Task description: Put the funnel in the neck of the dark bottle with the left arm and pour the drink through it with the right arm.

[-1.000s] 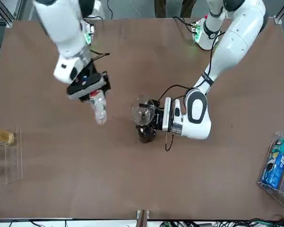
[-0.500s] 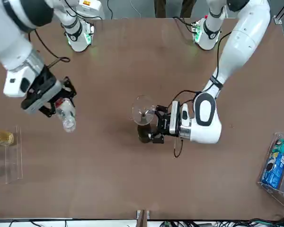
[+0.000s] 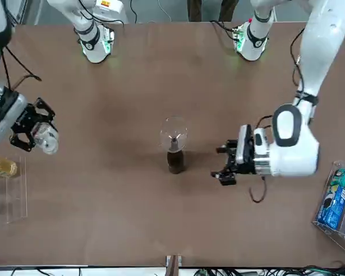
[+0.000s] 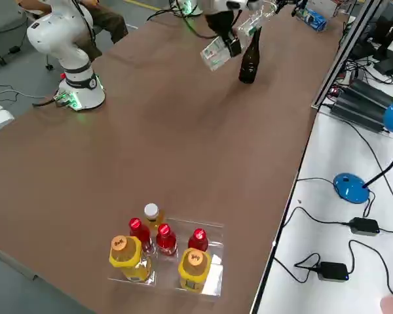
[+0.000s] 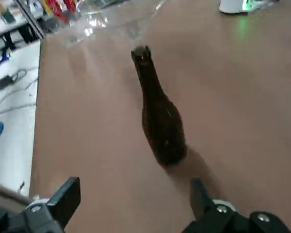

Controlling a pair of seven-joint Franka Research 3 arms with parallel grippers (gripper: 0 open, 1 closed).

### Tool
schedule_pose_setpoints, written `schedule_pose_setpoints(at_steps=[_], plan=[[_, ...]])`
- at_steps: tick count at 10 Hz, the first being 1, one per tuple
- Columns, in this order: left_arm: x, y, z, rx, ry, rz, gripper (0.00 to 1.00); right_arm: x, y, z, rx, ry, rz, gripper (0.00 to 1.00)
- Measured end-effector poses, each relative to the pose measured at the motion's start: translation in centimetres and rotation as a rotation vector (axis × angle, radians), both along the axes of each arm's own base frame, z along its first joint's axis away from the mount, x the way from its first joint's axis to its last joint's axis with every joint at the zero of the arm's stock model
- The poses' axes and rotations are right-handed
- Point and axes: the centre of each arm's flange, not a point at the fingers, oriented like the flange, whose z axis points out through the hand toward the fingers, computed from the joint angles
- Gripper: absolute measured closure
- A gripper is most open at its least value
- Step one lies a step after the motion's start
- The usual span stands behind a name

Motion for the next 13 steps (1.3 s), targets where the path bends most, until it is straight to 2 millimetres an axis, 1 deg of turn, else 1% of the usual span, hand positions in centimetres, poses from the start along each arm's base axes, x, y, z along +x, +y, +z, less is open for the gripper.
schedule_pose_setpoints(at_steps=[1, 2, 3, 4, 5, 6, 7, 8, 9, 10, 12, 13], plan=[[0.0, 2.0, 1.6, 0.071, 0.056, 0.075, 0.00, -0.4, -2.3, -1.4, 0.026, -0.030, 0.050, 0.48], [-0.5, 3.3, 3.0, 0.138, 0.157, 0.170, 0.00, -1.0, -4.5, -3.2, 0.061, -0.065, 0.100, 0.48], [-0.8, 4.4, 4.0, 0.208, 0.255, 0.264, 0.00, -1.7, -6.5, -5.1, 0.095, -0.103, 0.145, 0.48], [-0.9, 5.3, 5.4, 0.259, 0.315, 0.351, 0.00, -2.5, -8.3, -7.0, 0.127, -0.148, 0.188, 0.48], [-1.0, 6.4, 7.2, 0.286, 0.363, 0.441, 0.00, -3.4, -9.9, -9.0, 0.162, -0.203, 0.228, 0.48], [-1.6, 7.8, 9.8, 0.314, 0.427, 0.550, 0.00, -4.5, -11.3, -11.2, 0.198, -0.257, 0.263, 0.48], [-2.6, 9.4, 12.5, 0.361, 0.493, 0.680, 0.00, -5.4, -12.3, -13.4, 0.240, -0.292, 0.298, 0.48], [-3.5, 11.8, 14.3, 0.419, 0.532, 0.799, 0.00, -6.2, -13.1, -15.7, 0.292, -0.317, 0.337, 0.48], [-4.1, 13.8, 15.8, 0.455, 0.547, 0.900, 0.00, -6.7, -13.8, -17.9, 0.340, -0.339, 0.375, 0.48], [-4.7, 14.9, 17.5, 0.496, 0.534, 1.007, 0.00, -7.0, -14.1, -20.2, 0.390, -0.361, 0.416, 0.48], [-6.7, 15.1, 20.6, 0.595, 0.512, 1.194, 0.00, -7.9, -13.9, -25.9, 0.506, -0.407, 0.509, 0.48], [-7.3, 14.9, 21.7, 0.593, 0.543, 1.302, 0.00, -8.6, -13.7, -29.0, 0.567, -0.428, 0.549, 0.48]])
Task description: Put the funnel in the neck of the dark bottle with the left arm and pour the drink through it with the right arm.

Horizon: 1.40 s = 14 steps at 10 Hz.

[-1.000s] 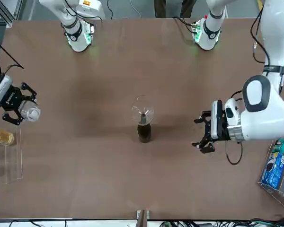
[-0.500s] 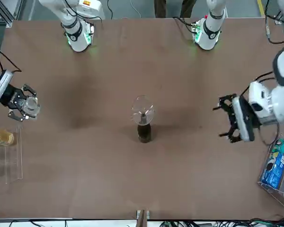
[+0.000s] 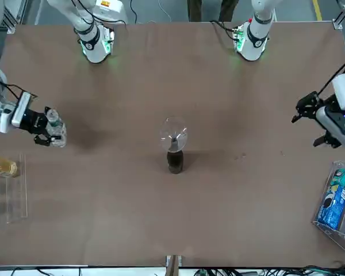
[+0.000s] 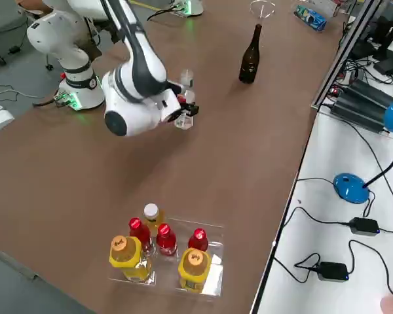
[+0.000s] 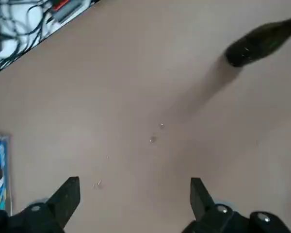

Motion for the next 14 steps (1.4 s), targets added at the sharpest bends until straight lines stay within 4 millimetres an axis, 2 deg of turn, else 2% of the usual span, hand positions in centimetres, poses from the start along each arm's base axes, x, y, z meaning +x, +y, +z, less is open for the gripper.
schedule_pose_setpoints(at_steps=[1, 3, 5, 7, 9, 11, 13, 14], plan=[[-0.7, -0.1, 1.3, 0.006, 0.001, 0.136, 0.00, -0.8, 0.0, -2.8, 0.049, 0.005, 0.028, 0.48], [-2.7, 0.3, 3.6, 0.035, 0.027, 0.332, 0.00, -2.6, 0.0, -7.0, 0.152, 0.079, 0.040, 0.48], [-4.6, 2.5, 5.0, 0.053, 0.046, 0.439, 0.00, -4.0, 0.7, -10.4, 0.226, 0.139, 0.037, 0.48], [-7.5, 4.9, 6.0, 0.032, 0.056, 0.499, 0.00, -5.1, 1.0, -11.9, 0.248, 0.170, 0.025, 0.48], [-9.6, 5.4, 5.3, 0.035, 0.075, 0.515, 0.00, -6.3, 1.5, -12.7, 0.268, 0.194, 0.010, 0.48], [-9.3, 4.2, 4.7, 0.080, 0.066, 0.532, 0.00, -7.5, 2.4, -13.4, 0.289, 0.219, 0.004, 0.48], [-8.7, -0.3, 5.0, 0.099, 0.042, 0.554, 0.00, -7.6, 3.1, -13.8, 0.298, 0.218, 0.004, 0.48], [-8.2, -1.1, 5.4, 0.083, 0.040, 0.561, 0.00, -7.5, 3.5, -14.0, 0.303, 0.217, 0.000, 0.48]])
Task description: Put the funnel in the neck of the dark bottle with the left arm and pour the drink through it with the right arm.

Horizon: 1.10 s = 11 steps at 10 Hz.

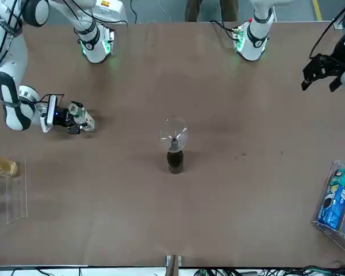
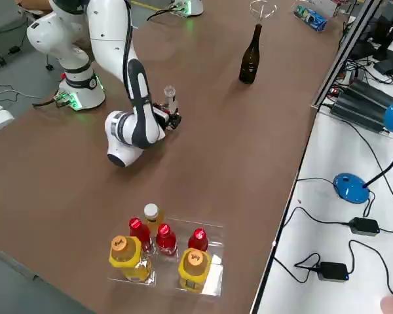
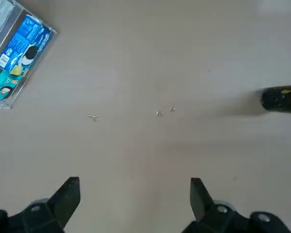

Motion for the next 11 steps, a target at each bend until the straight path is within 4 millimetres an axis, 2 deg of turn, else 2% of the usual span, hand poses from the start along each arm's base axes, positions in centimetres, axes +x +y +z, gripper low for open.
schedule_pose_setpoints(at_steps=[3, 4, 6, 8, 11], plan=[[0.6, 3.4, -0.1, -0.071, 0.030, 0.067, 0.01, 0.1, 1.4, -1.4, 0.018, 0.008, -0.006, 0.48], [0.6, 3.6, -0.1, -0.072, 0.032, 0.070, 0.01, -0.1, 1.5, -1.8, 0.019, 0.014, -0.005, 0.48], [0.6, 2.5, -0.3, -0.018, 0.031, 0.045, 0.02, -0.3, 1.5, -2.3, 0.019, 0.024, -0.005, 0.48], [0.6, 0.0, -0.7, 0.031, 0.030, 0.009, 0.02, -0.5, 1.6, -2.8, 0.020, 0.033, -0.009, 0.47], [0.9, 0.9, -0.9, 0.032, 0.030, 0.026, 0.01, -0.6, 1.6, -2.9, 0.021, 0.034, -0.013, 0.44]])
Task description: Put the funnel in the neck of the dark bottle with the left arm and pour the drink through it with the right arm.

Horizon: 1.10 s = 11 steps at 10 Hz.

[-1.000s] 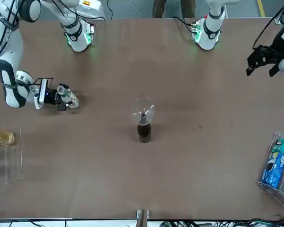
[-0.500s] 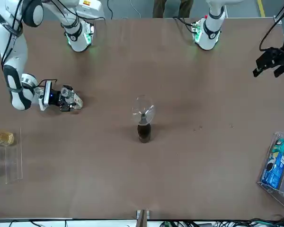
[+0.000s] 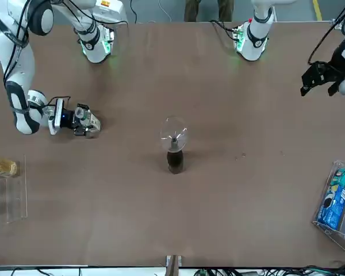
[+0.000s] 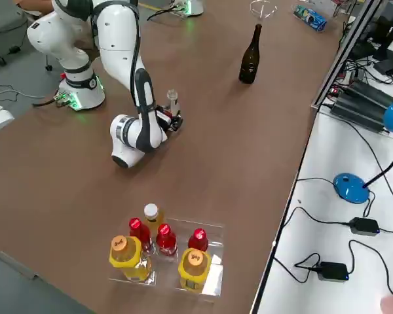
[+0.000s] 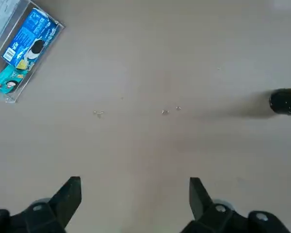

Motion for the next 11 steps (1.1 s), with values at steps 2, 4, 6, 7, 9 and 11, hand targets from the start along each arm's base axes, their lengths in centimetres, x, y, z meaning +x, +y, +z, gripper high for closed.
schedule_pose_setpoints(at_steps=[2, 4, 6, 7, 9, 11], plan=[[0.1, 0.1, -0.1, 0.000, 0.001, 0.001, 0.01, 0.0, 0.0, 0.0, 0.001, 0.000, -0.001, 0.36], [0.2, 0.1, -0.3, 0.000, 0.004, 0.002, 0.02, 0.0, 0.0, 0.0, 0.001, -0.001, -0.001, 0.29], [0.3, 0.3, -0.5, 0.000, 0.007, 0.005, 0.02, 0.0, 0.0, -0.1, 0.001, 0.000, -0.001, 0.26], [0.7, 0.5, -1.0, -0.001, 0.015, 0.009, 0.01, 0.0, 0.0, -0.1, 0.001, 0.001, -0.001, 0.25], [1.3, 0.8, -1.8, -0.002, 0.023, 0.015, 0.02, -0.1, 0.0, -0.1, 0.000, 0.001, -0.002, 0.16], [1.4, 0.9, -1.8, -0.002, 0.021, 0.016, 0.01, -0.2, -0.1, -0.3, -0.002, -0.001, -0.004, 0.10]])
